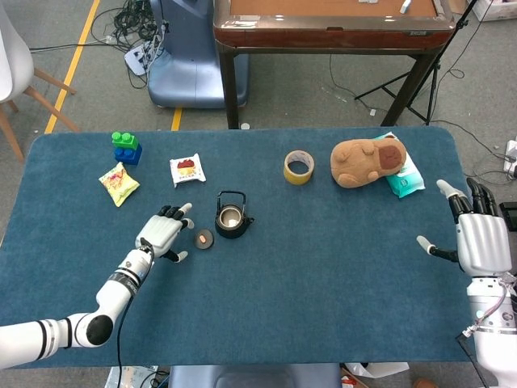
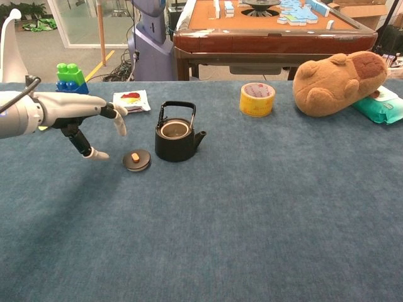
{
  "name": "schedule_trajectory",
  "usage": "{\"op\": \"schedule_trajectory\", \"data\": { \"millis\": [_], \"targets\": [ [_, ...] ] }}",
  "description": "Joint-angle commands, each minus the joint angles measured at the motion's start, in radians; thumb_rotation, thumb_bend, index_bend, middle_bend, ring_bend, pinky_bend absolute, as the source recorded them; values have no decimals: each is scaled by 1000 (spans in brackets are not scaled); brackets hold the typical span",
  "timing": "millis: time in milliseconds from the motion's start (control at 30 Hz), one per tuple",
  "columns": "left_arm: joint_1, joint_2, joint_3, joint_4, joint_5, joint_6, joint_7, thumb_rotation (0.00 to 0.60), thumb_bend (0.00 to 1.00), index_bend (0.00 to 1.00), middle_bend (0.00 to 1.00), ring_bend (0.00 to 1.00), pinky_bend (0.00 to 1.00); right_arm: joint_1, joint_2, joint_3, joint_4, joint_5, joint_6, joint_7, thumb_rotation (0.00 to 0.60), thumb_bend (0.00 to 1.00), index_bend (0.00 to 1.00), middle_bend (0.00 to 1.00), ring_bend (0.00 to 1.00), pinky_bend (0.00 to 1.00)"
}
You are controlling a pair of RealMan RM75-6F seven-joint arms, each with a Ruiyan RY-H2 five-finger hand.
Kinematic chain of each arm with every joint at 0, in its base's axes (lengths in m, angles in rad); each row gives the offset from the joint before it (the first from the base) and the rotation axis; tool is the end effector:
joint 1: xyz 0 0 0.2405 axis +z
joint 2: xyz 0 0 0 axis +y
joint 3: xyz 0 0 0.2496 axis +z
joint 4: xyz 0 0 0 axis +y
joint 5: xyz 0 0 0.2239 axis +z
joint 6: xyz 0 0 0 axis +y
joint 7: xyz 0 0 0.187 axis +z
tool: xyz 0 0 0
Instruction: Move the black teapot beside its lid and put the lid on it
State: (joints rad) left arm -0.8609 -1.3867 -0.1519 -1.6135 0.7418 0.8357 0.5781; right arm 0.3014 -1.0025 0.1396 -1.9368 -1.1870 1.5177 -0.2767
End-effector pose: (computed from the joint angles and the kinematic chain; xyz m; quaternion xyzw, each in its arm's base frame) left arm -0.1450 0.3929 -0.0273 -0.7713 -0.3967 -0.2533 0.4285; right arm -0.2366 -0.2886 0.1821 0.5506 -0.3609 0.4043 0.6350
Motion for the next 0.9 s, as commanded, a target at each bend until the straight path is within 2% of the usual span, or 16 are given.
{"op": "schedule_trajectory", "data": {
  "millis": [33, 200, 633, 900],
  "targets": [
    [-31, -42, 12, 18, -43, 30, 39, 506, 258, 245, 0, 0, 0, -9, 4, 4, 7, -4, -3, 10, 600, 80, 164, 250, 40, 61],
    [-52, -94, 13, 63, -58, 43, 38, 600, 258, 222, 0, 0, 0, -23, 13, 12, 15, -3, -13, 29, 600, 80, 164, 250, 40, 60],
    [-88, -155, 27, 144, -101, 23, 38, 600, 234, 176, 0, 0, 0, -51, 22, 32, 17, -14, -16, 43, 600, 80, 168, 249, 40, 60],
    [-101, -193, 32, 180, -114, 25, 35, 600, 233, 197, 0, 0, 0, -66, 27, 39, 19, -19, -16, 49, 600, 82, 170, 249, 40, 61]
  ]
}}
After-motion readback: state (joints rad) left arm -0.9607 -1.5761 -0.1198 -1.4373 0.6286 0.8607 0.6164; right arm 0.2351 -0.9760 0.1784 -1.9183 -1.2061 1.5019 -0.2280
